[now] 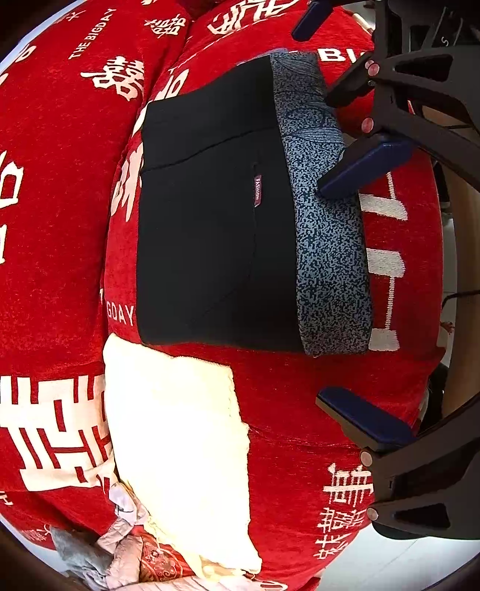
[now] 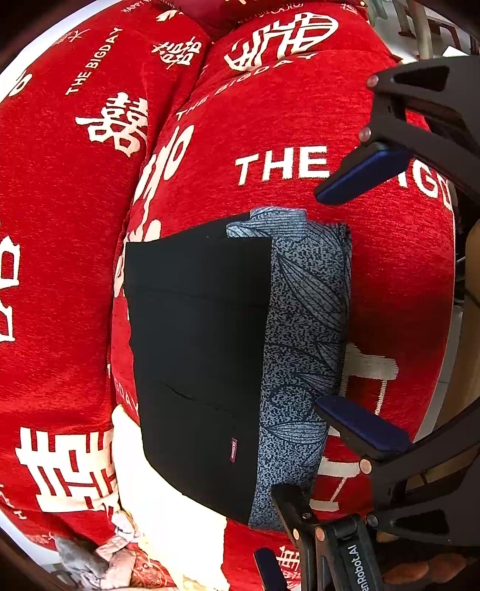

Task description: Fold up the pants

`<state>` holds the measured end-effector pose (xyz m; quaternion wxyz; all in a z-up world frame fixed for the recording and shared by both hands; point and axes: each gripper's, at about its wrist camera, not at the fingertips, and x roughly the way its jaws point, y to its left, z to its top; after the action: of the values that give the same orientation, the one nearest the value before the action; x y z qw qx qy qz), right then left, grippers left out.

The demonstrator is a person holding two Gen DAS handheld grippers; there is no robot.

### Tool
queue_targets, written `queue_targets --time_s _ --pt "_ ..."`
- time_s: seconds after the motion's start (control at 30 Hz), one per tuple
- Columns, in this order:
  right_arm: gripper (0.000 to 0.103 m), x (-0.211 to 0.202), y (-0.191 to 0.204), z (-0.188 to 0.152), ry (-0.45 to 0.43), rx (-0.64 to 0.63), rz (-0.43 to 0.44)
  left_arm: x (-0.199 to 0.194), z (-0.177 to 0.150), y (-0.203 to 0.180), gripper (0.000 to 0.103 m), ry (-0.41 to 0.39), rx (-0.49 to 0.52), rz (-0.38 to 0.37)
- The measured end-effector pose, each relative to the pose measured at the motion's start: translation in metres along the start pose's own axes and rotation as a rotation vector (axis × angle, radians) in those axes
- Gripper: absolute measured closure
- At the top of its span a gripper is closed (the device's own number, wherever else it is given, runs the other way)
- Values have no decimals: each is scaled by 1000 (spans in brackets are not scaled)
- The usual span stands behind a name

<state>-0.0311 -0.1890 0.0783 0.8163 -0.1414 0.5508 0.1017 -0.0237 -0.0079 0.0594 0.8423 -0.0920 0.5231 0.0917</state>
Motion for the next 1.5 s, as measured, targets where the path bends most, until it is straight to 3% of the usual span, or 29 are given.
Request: queue_targets --time_s 1.1,1.5 --pt "0 -1 -5 2 3 6 -14 0 0 -1 0 26 16 -9" --pt "0 -2 -4 3 2 3 -17 -4 -3 1 0 2 23 61"
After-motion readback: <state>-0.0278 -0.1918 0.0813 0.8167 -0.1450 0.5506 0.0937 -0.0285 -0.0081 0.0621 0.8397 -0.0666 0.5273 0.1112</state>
